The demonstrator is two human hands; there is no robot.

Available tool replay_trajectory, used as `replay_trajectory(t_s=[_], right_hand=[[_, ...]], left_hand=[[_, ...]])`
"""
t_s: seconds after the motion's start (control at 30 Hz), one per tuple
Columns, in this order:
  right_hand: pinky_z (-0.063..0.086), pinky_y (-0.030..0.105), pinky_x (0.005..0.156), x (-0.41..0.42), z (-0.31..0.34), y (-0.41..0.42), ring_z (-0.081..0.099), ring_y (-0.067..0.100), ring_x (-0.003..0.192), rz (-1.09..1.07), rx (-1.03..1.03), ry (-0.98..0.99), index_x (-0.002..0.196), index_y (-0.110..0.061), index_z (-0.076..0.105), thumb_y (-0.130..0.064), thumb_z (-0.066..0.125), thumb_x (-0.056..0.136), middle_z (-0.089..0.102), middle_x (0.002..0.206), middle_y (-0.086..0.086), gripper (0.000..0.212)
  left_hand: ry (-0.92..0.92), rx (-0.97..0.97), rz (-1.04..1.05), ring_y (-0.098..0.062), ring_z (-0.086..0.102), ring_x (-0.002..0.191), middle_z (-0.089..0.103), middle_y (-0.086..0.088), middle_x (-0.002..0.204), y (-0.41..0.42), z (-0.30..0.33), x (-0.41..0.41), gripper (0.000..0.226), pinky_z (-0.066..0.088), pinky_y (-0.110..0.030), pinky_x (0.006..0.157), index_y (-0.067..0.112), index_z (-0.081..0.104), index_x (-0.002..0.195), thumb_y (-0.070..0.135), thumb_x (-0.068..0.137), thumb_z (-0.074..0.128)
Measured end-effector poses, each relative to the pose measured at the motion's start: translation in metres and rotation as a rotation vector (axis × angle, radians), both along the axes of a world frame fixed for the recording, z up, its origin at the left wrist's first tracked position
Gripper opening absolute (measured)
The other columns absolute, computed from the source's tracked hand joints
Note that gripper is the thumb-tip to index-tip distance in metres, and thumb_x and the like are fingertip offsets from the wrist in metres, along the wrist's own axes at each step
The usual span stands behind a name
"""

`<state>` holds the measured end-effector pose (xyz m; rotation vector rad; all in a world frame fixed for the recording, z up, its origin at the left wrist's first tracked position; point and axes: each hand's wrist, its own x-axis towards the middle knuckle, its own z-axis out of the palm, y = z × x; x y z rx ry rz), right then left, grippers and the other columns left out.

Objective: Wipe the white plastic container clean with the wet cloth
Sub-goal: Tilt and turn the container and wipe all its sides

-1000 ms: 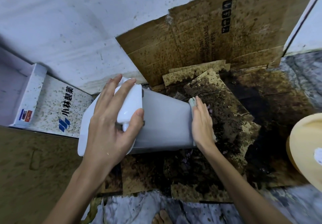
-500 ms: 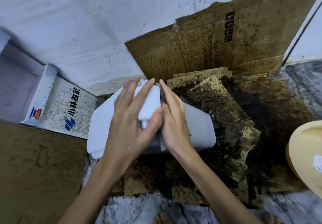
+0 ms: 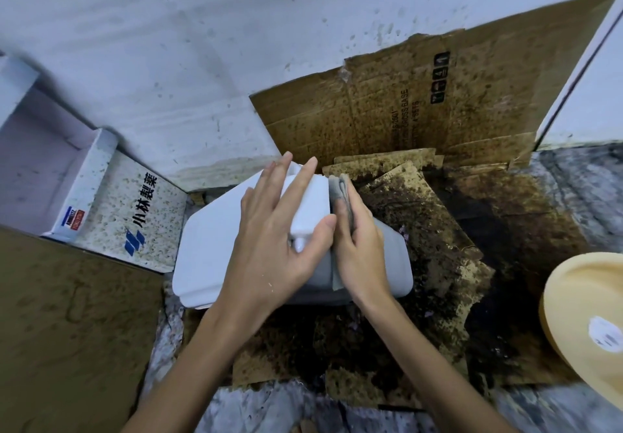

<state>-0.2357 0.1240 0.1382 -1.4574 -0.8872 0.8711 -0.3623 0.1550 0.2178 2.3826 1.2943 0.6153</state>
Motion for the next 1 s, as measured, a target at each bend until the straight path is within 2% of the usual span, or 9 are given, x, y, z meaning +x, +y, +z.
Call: replay_trajectory(t_s=[0.2,0.3,0.4,0.5,0.6,0.7,0.77,0.87,1.0], right_hand=[[0.038,0.041,0.124,0.001,0.021,-0.009,0.048,0.002,0.145,-0.012,0.07,0.198,0.158,-0.02,0.048,-0.034,0.042,0.115,0.057,0.155,-0.011,0.047],[0.04,0.032,0.122,0.002,0.039,-0.012,0.048,-0.002,0.145,0.006,0.099,0.236,0.161,-0.024,0.045,-0.039,0.044,0.112,0.054,0.157,-0.015,0.051],[0.033,0.017,0.122,0.009,0.053,-0.013,0.039,-0.014,0.145,0.052,0.106,0.156,0.163,-0.027,0.041,-0.035,0.044,0.113,0.046,0.158,-0.026,0.05],[0.027,0.026,0.128,0.012,0.064,-0.017,0.029,-0.011,0.152,0.116,0.06,0.011,0.166,-0.032,0.032,-0.037,0.042,0.115,0.035,0.167,-0.022,0.052],[0.022,0.028,0.13,0.014,0.07,-0.02,0.02,-0.004,0.158,0.148,0.016,-0.137,0.169,-0.031,0.022,-0.04,0.049,0.111,0.025,0.173,-0.016,0.064],[0.02,0.004,0.116,0.019,0.07,-0.024,0.024,-0.005,0.153,0.13,-0.018,-0.269,0.169,-0.031,0.019,-0.044,0.059,0.106,0.026,0.171,-0.013,0.076],[0.019,-0.011,0.097,0.027,0.068,-0.025,0.029,-0.027,0.132,0.104,-0.027,-0.291,0.168,-0.03,0.023,-0.043,0.062,0.104,0.031,0.161,-0.013,0.077],[0.018,-0.014,0.089,0.042,0.063,-0.026,0.022,-0.044,0.113,0.1,-0.037,-0.336,0.169,-0.03,0.023,-0.045,0.062,0.102,0.033,0.149,-0.018,0.078],[0.025,-0.001,0.097,0.069,0.061,-0.033,0.025,-0.038,0.117,0.16,-0.048,-0.393,0.167,-0.05,0.007,-0.051,0.057,0.104,0.031,0.148,-0.026,0.08]], left_hand=[[0.003,0.0,0.006,-0.009,0.009,0.164,0.018,0.01,0.177,-0.001,-0.002,0.003,0.073,0.022,-0.055,0.129,0.035,0.031,0.167,0.06,0.099,0.044],[0.006,-0.006,-0.009,-0.006,0.004,0.164,0.013,0.012,0.178,-0.001,-0.003,0.005,0.071,0.017,-0.054,0.131,0.037,0.026,0.168,0.06,0.103,0.04],[-0.033,-0.048,-0.038,-0.001,-0.001,0.163,0.008,0.017,0.178,-0.002,-0.004,0.004,0.069,0.011,-0.054,0.132,0.039,0.02,0.169,0.064,0.106,0.029],[-0.071,-0.102,-0.071,0.0,-0.003,0.163,0.004,0.018,0.178,-0.003,-0.005,0.004,0.076,0.008,-0.052,0.133,0.029,0.011,0.171,0.068,0.107,0.016],[-0.203,-0.163,-0.063,0.001,0.003,0.162,0.009,0.016,0.178,-0.005,-0.006,0.004,0.071,0.008,-0.041,0.135,0.023,0.016,0.171,0.058,0.109,0.021],[-0.456,-0.273,-0.011,0.005,0.019,0.159,0.029,0.02,0.172,-0.007,-0.003,0.008,0.06,0.016,-0.017,0.127,0.032,0.04,0.162,0.055,0.108,0.03],[-0.565,-0.315,0.036,0.008,0.03,0.154,0.04,0.021,0.166,-0.006,0.0,0.011,0.054,0.024,-0.009,0.12,0.034,0.055,0.152,0.056,0.106,0.038],[-0.4,-0.205,0.167,0.007,0.03,0.153,0.037,0.019,0.167,-0.004,-0.006,0.003,0.057,0.028,-0.015,0.121,0.035,0.057,0.151,0.061,0.102,0.045],[0.044,-0.063,0.288,-0.016,0.014,0.161,0.017,0.007,0.176,-0.011,-0.023,-0.03,0.076,0.023,-0.046,0.129,0.045,0.03,0.165,0.078,0.096,0.033]])
